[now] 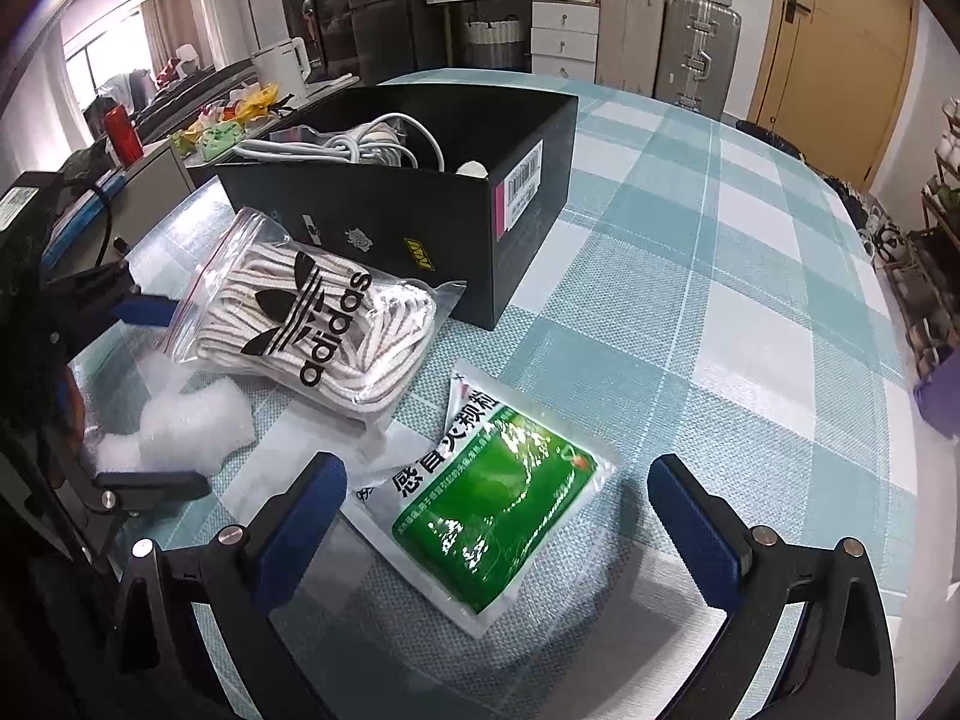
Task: Organize soft objects
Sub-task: 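Move left tool to the white foam block while right tool approaches the green packet, then close left tool on the foam block while right tool closes on the green packet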
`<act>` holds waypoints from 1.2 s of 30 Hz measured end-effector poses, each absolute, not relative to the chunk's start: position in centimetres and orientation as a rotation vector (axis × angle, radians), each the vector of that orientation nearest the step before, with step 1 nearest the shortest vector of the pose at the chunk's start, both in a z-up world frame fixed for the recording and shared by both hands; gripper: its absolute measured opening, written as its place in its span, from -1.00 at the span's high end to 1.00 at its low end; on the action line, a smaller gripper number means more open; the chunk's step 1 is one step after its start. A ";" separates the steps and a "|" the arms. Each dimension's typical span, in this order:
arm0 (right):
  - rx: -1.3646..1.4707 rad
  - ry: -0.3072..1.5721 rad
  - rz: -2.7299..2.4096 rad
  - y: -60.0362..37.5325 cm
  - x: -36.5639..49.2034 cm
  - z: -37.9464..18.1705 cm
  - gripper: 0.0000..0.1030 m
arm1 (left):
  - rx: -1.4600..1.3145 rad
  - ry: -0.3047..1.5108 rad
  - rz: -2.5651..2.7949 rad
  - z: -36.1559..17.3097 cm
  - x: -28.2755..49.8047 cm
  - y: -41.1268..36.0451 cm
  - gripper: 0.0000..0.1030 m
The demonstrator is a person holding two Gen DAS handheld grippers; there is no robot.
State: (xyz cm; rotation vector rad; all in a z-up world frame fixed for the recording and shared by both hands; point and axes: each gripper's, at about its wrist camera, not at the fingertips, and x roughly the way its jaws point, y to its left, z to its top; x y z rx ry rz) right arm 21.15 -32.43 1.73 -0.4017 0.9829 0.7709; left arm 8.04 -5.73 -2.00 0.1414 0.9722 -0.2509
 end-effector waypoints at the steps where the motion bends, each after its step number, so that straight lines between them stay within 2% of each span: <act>1: -0.396 0.983 0.766 -32.4 21.3 1.7 -0.99 | 0.142 0.968 -0.264 -1.9 7.9 -5.8 -0.62; 5: -0.384 0.986 0.774 -32.5 21.4 1.7 -0.99 | 0.134 0.956 -0.301 -1.6 7.5 -5.8 -0.18; 7: -0.385 0.986 0.767 -32.5 21.5 1.7 -0.99 | 0.136 0.952 -0.312 -1.4 7.3 -5.8 0.18; 10: -0.387 0.982 0.775 -32.7 21.5 1.6 -0.99 | 0.115 0.951 -0.351 -1.2 7.2 -5.5 0.52; 36: -0.502 0.931 0.879 -32.4 19.1 1.2 -0.99 | 0.048 0.899 -0.424 0.9 6.6 -4.7 0.56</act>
